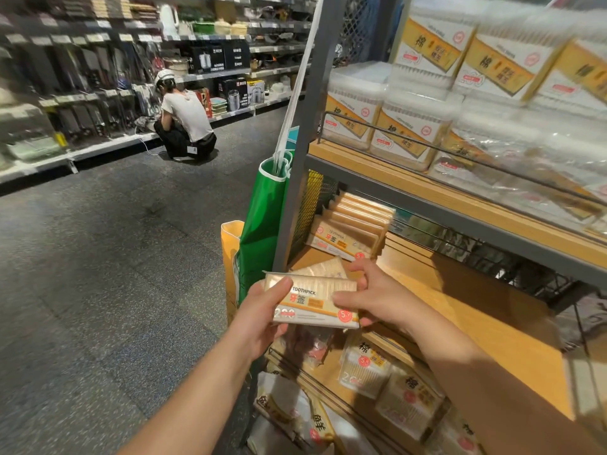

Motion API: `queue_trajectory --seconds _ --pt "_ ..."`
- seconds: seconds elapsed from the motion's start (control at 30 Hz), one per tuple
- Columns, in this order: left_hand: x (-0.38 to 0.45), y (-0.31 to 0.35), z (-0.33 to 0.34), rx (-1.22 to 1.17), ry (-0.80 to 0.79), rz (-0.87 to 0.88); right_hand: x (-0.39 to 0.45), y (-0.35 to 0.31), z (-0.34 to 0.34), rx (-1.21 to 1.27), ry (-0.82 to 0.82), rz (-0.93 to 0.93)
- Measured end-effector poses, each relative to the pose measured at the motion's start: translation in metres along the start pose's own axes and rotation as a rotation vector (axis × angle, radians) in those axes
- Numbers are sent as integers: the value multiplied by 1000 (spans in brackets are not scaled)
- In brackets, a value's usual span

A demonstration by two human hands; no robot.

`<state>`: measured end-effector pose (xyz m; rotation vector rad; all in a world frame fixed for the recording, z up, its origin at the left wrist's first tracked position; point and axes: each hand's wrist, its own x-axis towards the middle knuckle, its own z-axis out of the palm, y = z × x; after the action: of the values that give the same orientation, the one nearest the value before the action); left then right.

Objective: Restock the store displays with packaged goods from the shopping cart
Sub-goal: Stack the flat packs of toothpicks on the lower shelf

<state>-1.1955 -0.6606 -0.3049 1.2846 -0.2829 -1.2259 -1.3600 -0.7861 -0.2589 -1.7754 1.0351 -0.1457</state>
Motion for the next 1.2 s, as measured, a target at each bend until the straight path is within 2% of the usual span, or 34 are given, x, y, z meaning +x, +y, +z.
queue_trajectory --seconds 0.17,0.27,0.33,0.4,0.5,0.6,0.73,0.87,1.0,1.2 --pt "5 -6 5 18 51 30 1 12 15 87 140 -9" --pt "4 -8 1 -4 94 45 2 6 -1 21 147 -35" --pt "6 -9 -11 27 169 69 0 6 -18 97 192 -51" --pt "9 -8 -25 71 243 96 3 15 -37 235 331 -33" --pt "10 -2 -40 136 259 146 16 33 -59 348 492 104" --pt "8 3 -44 177 227 162 38 37 -55 184 538 159" --pt "6 3 -42 262 163 143 73 29 -22 18 539 -21" --pt "1 0 -37 198 95 104 93 28 -8 -174 627 -64" --pt "-3 -3 -38 172 62 82 98 25 -6 -179 713 -37" --pt "-1 -5 -36 141 61 84 99 35 -17 -54 703 83"
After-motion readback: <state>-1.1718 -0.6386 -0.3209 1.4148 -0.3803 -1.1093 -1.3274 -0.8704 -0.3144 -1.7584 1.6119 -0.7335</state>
